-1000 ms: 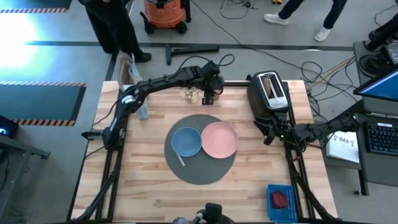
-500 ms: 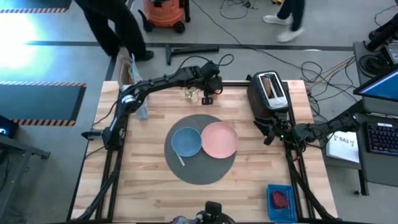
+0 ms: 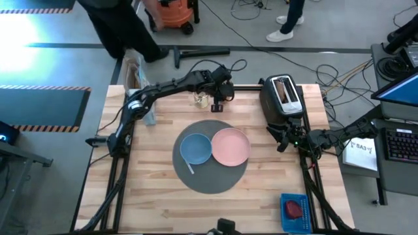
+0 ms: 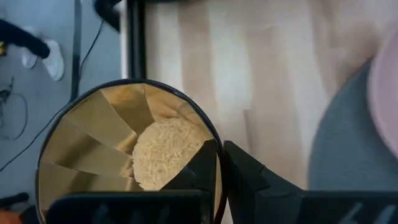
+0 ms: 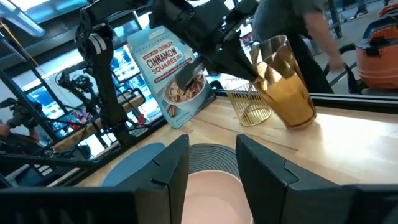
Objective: Arrange a breakfast setting
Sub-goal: Put the milk to the top middle of the gray table mat
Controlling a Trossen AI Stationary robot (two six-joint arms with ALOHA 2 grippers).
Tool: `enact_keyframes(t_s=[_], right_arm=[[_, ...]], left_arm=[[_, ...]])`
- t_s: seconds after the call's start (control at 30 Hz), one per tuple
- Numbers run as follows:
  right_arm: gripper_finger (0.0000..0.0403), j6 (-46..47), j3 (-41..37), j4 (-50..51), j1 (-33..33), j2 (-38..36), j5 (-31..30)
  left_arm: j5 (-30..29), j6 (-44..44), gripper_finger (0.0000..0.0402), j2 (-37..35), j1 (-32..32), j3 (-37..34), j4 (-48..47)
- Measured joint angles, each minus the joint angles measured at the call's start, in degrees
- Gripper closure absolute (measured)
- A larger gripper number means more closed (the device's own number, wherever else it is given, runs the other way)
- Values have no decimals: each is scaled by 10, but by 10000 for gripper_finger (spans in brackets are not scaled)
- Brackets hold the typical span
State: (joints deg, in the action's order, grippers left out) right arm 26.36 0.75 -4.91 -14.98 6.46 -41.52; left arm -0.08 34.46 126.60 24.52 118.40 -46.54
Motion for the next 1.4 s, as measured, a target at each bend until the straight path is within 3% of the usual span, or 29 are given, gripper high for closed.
enact_keyframes(t_s=[0.27,0.6,0.8,0.93,1.13,1.4], right_arm=[[280,0,0,0,0,0,0],[280,0,0,0,0,0,0],[280,0,0,0,0,0,0],[280,0,0,0,0,0,0],[280,0,0,0,0,0,0],[280,0,0,0,0,0,0]], left_arm=[[8,-4,400,-10,-44,0,-12],[4,-41,401,-19,-89,0,-105],[-52,-68,401,-40,-113,-20,-125],[-65,-96,401,-75,-114,-67,-104],[-70,-154,401,-156,-116,-193,-10],[-69,-200,402,-256,-147,-314,25]])
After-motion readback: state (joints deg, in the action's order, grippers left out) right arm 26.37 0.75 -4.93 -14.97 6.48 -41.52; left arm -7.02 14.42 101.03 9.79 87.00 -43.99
